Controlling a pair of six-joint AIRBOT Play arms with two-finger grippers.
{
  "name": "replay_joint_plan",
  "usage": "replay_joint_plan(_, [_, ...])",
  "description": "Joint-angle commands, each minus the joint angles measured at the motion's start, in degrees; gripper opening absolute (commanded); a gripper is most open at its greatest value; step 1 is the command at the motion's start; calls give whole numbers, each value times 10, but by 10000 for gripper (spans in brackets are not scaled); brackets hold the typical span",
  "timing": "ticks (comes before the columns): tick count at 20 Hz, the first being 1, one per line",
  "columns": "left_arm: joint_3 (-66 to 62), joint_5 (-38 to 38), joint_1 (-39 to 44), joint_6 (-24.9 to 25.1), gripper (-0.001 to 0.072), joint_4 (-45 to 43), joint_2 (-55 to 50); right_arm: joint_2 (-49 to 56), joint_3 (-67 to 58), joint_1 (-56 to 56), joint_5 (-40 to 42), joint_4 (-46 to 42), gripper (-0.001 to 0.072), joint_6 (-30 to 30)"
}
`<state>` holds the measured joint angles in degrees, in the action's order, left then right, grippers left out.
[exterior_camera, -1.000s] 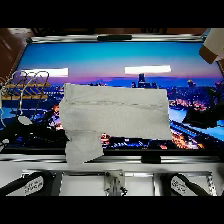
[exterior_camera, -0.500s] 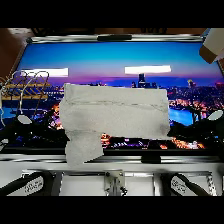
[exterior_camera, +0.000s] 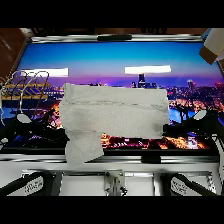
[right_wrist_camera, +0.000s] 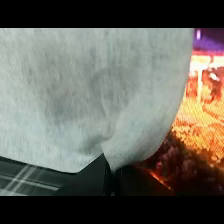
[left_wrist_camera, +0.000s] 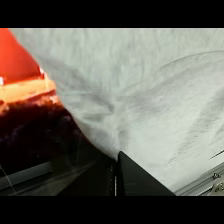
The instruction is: Fold the shirts.
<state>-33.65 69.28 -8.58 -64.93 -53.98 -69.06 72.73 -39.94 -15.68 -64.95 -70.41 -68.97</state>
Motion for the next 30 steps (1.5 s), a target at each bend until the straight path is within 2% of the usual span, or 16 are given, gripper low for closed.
replay_joint_plan(1, [-35,4,0,0,35,-2,0,-22,-17,27,41,-40,73,-26])
replay_joint_plan(5, [-165,3,-19,1,34,-5,0,-102,-92,26,50,-97,72,10])
replay_joint_plan(8, [-278,-50,-23,2,32,-15,-23,-100,-134,44,121,-99,71,23])
replay_joint_plan(10, [-355,-44,-20,2,33,-14,-83,-63,-161,77,197,-101,71,21])
replay_joint_plan(12, [-428,-37,-14,-9,33,-14,-153,3,-205,108,237,-139,71,-13])
replay_joint_plan(14, [-511,-35,-7,-39,34,-14,-228,81,-260,115,236,-178,72,-74])
replay_joint_plan(18, [-610,-27,2,-93,35,-14,-343,188,-327,115,236,-164,74,-117])
replay_joint_plan(19, [-613,-27,3,-102,36,-13,-362,203,-331,115,237,-163,87,-125])
replay_joint_plan(20, [-613,-27,3,-114,38,-13,-376,212,-331,115,236,-162,164,-125])
replay_joint_plan(21, [-613,-26,3,-127,118,-12,-388,215,-331,115,234,-162,373,-125])
replay_joint_plan(22, [-613,-26,3,-134,319,-12,-393,212,-331,115,230,-165,471,-117])
replay_joint_plan(23, [-614,-26,2,-134,520,-13,-393,205,-331,113,220,-174,470,-102])
replay_joint_plan(24, [-619,-21,0,-134,557,-12,-392,196,-331,106,211,-175,471,-87])
replay_joint_plan(26, [-638,7,-6,-134,554,-12,-392,186,-331,74,188,-138,483,-80])
replay_joint_plan(27, [-648,23,-7,-134,553,-12,-392,190,-331,52,176,-90,632,-69])
replay_joint_plan(30, [-661,54,-7,-134,553,-12,-385,220,-331,-3,143,109,632,-4])
